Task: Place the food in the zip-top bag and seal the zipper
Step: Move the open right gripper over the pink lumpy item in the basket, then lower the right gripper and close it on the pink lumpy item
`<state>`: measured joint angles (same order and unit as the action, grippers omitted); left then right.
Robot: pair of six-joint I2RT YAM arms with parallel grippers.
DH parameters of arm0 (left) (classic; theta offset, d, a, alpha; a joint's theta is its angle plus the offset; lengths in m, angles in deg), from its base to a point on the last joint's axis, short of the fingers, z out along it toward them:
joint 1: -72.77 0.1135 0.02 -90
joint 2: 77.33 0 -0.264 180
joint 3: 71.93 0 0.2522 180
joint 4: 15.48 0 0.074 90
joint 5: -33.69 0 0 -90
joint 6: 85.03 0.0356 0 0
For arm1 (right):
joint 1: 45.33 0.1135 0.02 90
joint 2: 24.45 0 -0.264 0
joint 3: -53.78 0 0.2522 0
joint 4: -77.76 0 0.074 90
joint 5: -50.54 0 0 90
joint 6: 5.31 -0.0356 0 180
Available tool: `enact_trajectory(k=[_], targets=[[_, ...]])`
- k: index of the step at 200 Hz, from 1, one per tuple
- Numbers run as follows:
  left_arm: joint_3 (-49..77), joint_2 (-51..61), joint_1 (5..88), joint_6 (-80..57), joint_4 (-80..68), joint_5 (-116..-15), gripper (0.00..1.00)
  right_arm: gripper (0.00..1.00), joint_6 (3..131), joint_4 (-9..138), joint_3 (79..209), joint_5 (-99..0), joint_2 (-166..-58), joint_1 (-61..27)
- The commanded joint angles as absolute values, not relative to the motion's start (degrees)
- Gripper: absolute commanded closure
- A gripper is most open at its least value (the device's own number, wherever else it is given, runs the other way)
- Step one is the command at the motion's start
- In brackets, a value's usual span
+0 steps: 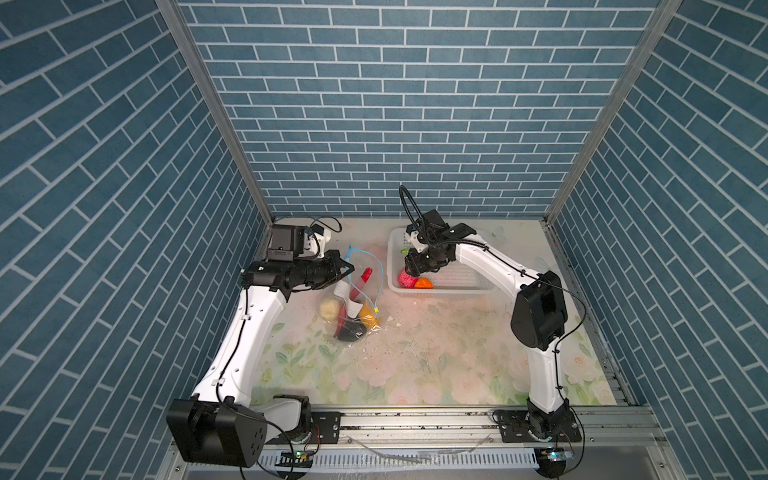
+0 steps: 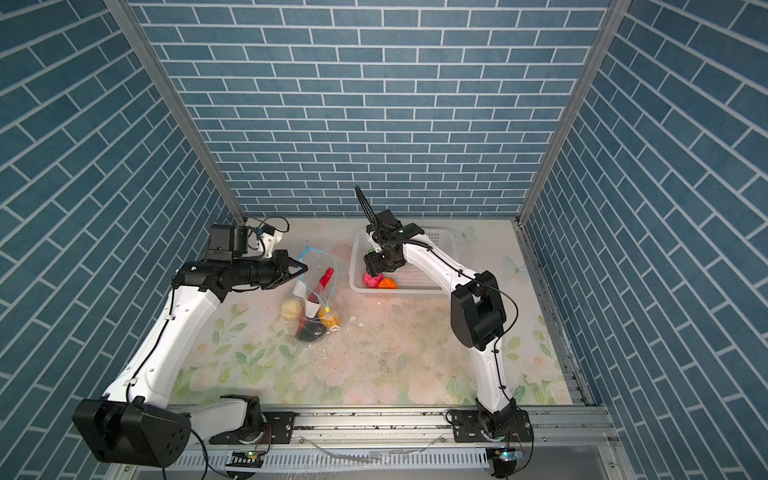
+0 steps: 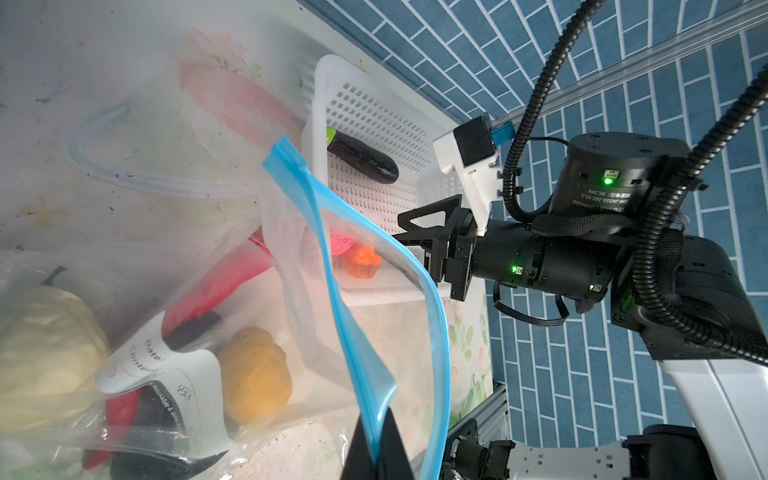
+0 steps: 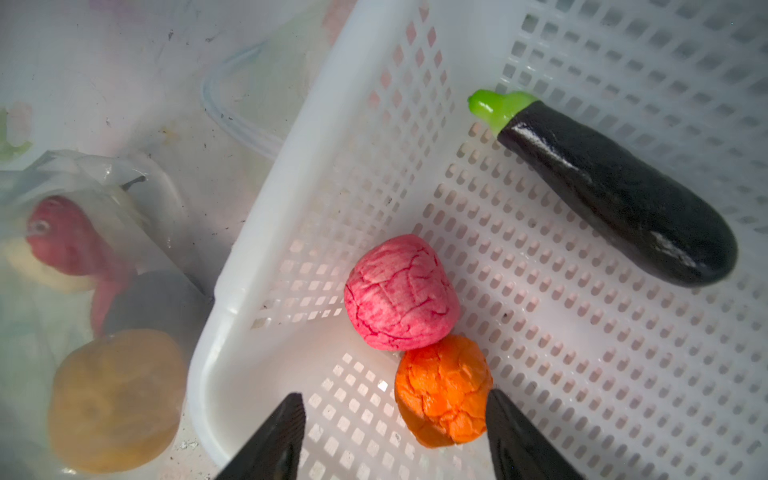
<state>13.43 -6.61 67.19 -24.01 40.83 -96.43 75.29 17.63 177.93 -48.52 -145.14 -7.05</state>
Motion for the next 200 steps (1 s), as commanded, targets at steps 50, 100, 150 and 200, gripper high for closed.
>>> enact_trajectory(k=[50,100,150,200], targets=[[12.78,-6.45,66.80,-22.76,40.86,-96.73,1.00,0.23,74.38,13.72,185.01,-49.91,-153.46,-6.42],[12.68,-6.33,66.69,-22.90,40.80,-96.83,1.00,0.15,75.34,12.27,187.34,-47.28,-157.24,-5.70],[12.76,-6.15,66.30,-23.04,40.63,-96.70,1.00,0.14,75.98,11.33,189.51,-45.40,-160.03,-5.56],[12.92,-5.94,66.04,-23.16,40.45,-96.56,1.00,0.19,76.18,11.06,189.73,-43.52,-160.77,-5.59]])
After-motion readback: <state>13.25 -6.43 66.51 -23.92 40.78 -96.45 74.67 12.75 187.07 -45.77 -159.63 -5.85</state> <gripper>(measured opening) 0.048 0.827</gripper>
